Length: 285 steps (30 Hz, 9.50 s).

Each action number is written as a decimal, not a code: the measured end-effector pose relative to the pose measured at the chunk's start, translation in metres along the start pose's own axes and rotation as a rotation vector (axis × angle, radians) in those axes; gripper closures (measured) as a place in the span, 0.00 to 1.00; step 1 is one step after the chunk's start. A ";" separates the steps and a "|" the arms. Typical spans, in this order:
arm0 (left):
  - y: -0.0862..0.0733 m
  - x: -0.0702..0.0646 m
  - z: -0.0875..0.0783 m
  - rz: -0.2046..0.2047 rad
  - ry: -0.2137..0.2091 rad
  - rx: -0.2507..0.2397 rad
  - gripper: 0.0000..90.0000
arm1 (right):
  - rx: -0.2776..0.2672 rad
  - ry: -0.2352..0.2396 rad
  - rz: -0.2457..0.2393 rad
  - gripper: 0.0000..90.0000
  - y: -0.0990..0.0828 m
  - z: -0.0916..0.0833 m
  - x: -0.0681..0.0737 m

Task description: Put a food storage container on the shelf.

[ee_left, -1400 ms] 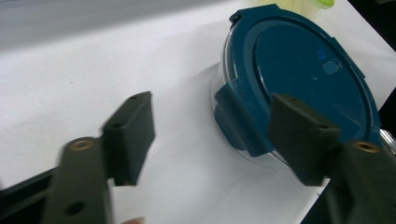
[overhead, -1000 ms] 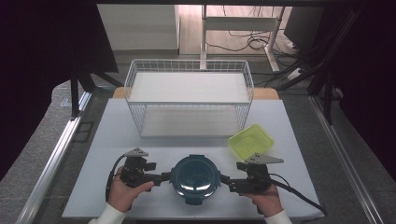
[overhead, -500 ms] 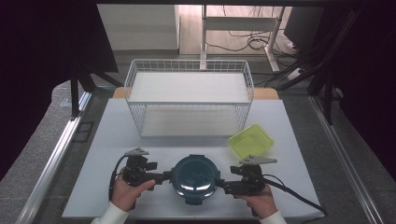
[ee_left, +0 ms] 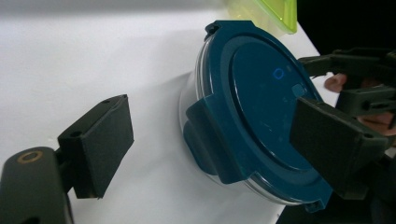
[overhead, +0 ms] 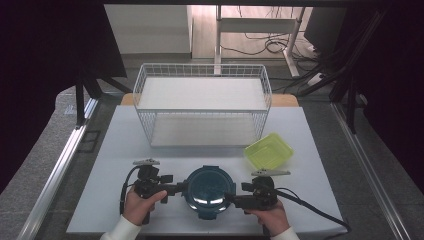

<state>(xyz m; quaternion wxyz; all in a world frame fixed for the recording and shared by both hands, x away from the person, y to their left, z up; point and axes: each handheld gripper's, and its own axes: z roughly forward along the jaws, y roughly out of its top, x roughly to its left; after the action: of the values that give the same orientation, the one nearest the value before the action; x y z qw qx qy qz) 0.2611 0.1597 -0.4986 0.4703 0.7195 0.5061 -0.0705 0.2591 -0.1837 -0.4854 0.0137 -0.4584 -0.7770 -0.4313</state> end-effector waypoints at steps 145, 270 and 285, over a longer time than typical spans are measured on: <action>0.100 -0.029 -0.007 -0.049 -0.109 -0.102 0.45 | -0.125 0.099 0.121 0.41 0.120 -0.016 -0.004; 0.286 0.024 -0.005 -0.184 -0.178 -0.149 0.43 | -0.144 0.091 0.368 0.40 0.305 0.006 -0.051; 0.283 0.017 -0.004 -0.089 -0.091 -0.190 0.25 | -0.194 -0.012 0.255 0.21 0.303 0.005 -0.038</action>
<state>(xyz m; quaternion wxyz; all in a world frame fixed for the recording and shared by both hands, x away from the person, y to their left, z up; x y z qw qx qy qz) 0.4930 0.1618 -0.3346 0.5551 0.6448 0.5200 -0.0755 0.5016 -0.1440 -0.3049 0.0195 -0.5550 -0.6673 -0.4963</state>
